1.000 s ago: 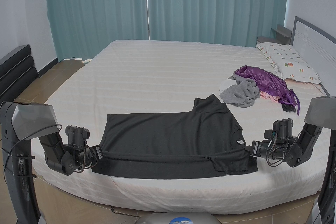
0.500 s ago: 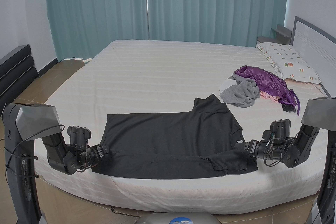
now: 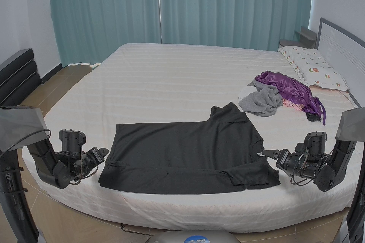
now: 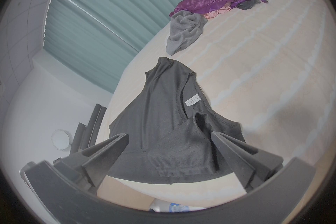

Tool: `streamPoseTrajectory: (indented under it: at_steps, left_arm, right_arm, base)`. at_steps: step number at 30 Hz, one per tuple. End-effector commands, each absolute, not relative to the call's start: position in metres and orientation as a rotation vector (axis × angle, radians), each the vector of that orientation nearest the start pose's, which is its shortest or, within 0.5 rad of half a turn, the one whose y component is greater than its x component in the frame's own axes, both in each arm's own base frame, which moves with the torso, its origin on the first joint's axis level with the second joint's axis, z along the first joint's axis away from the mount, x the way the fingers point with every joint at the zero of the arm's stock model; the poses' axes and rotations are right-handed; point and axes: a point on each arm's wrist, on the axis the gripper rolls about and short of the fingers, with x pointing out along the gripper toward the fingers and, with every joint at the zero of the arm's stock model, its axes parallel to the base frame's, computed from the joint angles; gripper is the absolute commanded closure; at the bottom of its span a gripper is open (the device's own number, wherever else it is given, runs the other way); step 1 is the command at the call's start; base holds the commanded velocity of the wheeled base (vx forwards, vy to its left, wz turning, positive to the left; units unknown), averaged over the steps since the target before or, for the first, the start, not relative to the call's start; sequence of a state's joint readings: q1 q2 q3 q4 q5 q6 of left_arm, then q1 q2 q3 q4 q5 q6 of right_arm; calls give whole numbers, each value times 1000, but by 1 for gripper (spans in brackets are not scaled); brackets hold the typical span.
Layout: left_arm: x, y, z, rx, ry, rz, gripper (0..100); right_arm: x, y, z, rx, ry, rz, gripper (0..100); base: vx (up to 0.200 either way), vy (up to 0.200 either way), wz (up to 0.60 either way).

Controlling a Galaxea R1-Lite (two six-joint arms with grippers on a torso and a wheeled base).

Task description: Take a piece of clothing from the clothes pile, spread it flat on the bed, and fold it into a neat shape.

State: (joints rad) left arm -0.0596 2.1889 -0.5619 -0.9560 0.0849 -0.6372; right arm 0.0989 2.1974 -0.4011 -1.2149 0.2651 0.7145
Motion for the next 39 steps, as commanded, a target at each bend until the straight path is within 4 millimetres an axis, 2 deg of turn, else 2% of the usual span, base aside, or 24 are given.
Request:
streamPoseTrajectory:
  at_steps: [1, 4, 8, 11, 15, 23, 30, 31, 39]
  left_arm:
    - [303, -19, 27, -668, 585, 235, 0]
    - [295, -20, 20, -703, 652, 192, 0]
    - [293, -21, 18, -716, 679, 162, 0]
    - [293, -28, 7, -707, 725, 148, 0]
    - [292, -36, -6, -689, 772, 145, 0]
    - [301, -37, -18, -678, 785, 161, 0]
    - [303, -36, -18, -680, 783, 165, 0]
    - [303, -35, -19, -681, 782, 169, 100]
    - [302, -26, -20, -682, 775, 215, 100]
  right_arm:
    - [278, 33, 2, 774, 680, 119, 0]
    - [276, 33, 1, 795, 683, 113, 0]
    - [273, 32, -1, 820, 696, 101, 0]
    - [270, 32, -5, 828, 722, 95, 0]
    - [271, 30, -7, 832, 724, 90, 0]
    - [270, 30, -11, 830, 737, 85, 0]
    - [270, 30, -14, 828, 746, 76, 0]
    - [270, 30, -15, 827, 750, 72, 0]
    - [270, 30, -18, 817, 759, 66, 0]
  base:
    - [200, 0, 0]
    - [200, 0, 0]
    - [200, 0, 0]
    - [200, 0, 0]
    - [0, 0, 0]
    - [0, 0, 0]
    - [0, 0, 0]
    - [0, 0, 0]
    - [0, 0, 0]
